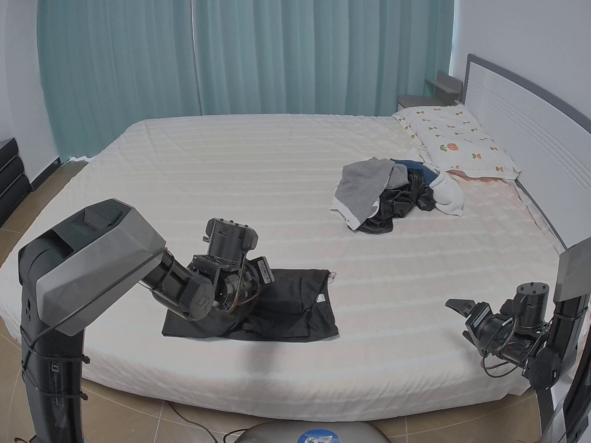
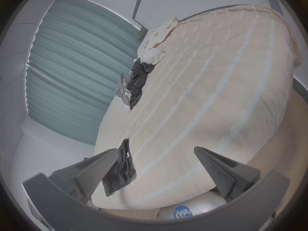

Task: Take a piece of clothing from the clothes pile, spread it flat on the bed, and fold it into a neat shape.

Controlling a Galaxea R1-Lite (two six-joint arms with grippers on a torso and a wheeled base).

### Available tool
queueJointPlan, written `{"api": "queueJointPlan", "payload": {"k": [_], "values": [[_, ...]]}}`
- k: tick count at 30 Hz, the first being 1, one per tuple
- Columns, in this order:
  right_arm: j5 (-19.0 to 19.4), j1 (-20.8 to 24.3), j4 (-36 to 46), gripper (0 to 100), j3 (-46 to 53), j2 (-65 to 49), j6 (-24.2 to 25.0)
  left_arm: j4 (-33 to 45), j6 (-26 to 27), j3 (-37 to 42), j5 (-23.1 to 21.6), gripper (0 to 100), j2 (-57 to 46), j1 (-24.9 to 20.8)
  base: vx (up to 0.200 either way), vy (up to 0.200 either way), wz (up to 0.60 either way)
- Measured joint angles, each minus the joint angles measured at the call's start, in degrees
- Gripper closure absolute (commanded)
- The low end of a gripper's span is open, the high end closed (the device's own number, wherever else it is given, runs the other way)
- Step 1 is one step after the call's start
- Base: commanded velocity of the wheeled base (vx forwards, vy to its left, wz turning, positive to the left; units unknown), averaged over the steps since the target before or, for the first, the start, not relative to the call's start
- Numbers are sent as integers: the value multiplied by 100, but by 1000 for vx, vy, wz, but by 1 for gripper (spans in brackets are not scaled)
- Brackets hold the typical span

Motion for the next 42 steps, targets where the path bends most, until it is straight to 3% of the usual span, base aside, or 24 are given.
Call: {"api": "queueJointPlan", "payload": {"k": [6, 16, 17, 24, 30, 37, 42], "values": [[0, -16, -2, 0, -11, 20, 0, 499, -4, -528, 12, 100, 255, -223, 0, -200, 0], [6, -27, 2, 0, -13, 46, 0, 573, -30, -955, 319, 100, 756, -378, 0, 0, 0], [6, -24, 2, 0, -11, 46, -2, 567, -28, -963, 346, 0, 784, -380, 0, 0, 0], [9, -7, 0, 0, 5, 57, -6, 534, -110, -983, 451, 0, 867, -350, 0, 0, 0], [9, -7, 0, 0, 7, 59, -6, 553, -800, -937, 194, 0, 814, -308, 0, 0, 0], [9, -2, 0, 0, 17, 77, -6, 556, -1128, -513, -256, 0, 384, 28, 0, 0, 0], [9, 1, 2, 0, 22, 91, -6, 525, -1167, 66, -529, 0, -93, 527, 0, 0, 0]]}}
